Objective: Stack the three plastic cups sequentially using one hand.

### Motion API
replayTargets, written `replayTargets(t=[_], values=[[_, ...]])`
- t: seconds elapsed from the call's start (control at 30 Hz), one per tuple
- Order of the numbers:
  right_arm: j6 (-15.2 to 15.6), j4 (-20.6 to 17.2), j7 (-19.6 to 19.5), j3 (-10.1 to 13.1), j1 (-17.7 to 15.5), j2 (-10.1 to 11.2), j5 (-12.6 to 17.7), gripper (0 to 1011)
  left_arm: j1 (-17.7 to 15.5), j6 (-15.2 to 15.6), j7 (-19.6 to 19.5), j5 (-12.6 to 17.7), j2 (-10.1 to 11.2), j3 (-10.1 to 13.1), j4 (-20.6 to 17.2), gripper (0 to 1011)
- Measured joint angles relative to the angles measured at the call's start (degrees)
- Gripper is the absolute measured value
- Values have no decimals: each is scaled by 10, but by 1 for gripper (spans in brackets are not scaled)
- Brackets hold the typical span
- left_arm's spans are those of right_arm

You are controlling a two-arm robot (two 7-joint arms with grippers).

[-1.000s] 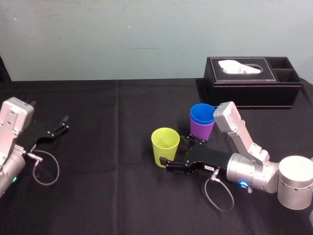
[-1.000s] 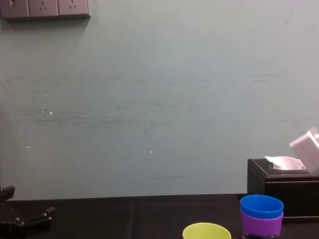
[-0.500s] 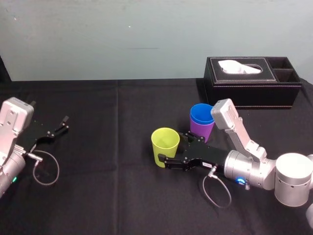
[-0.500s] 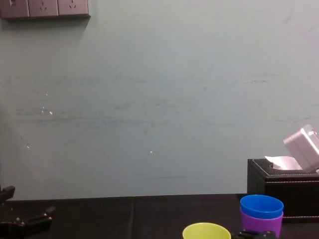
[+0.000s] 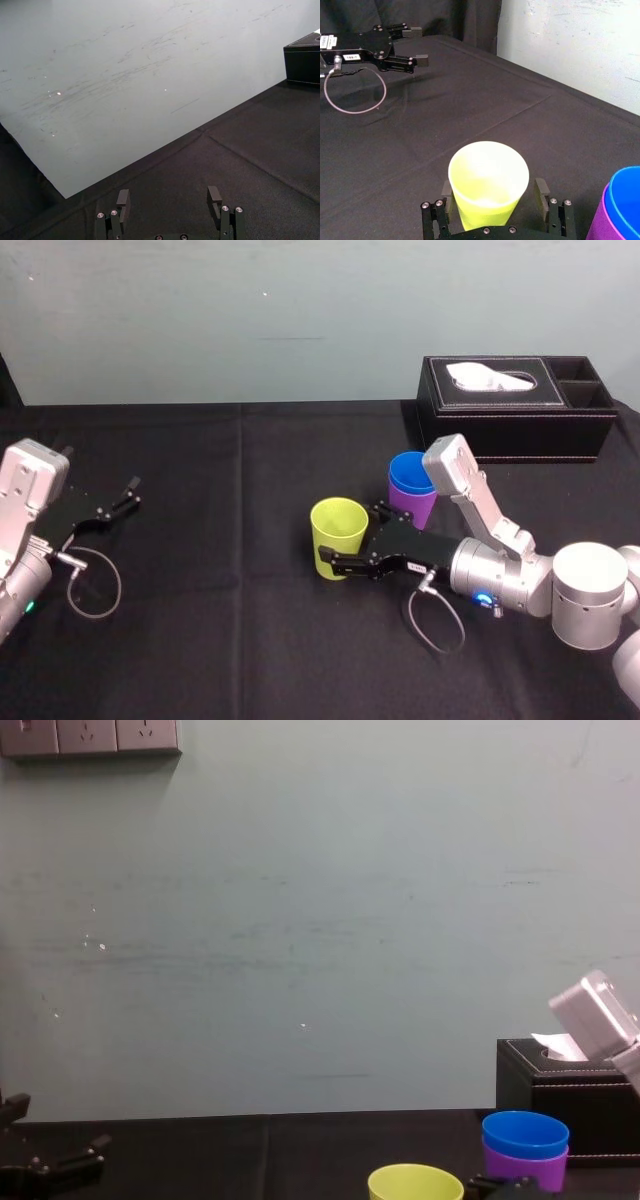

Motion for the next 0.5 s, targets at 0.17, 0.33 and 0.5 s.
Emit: replayTargets(t=[0.17,0.33,0.5], values=[[-1,9,3,-2,7,-5,-2,1003,0,0,0,0,0,0,0,1010],[-1,11,6,-2,10,-7,-2,1003,0,0,0,0,0,0,0,1010],[-1,12,9,-3,11,-8,-2,1003,0,0,0,0,0,0,0,1010]])
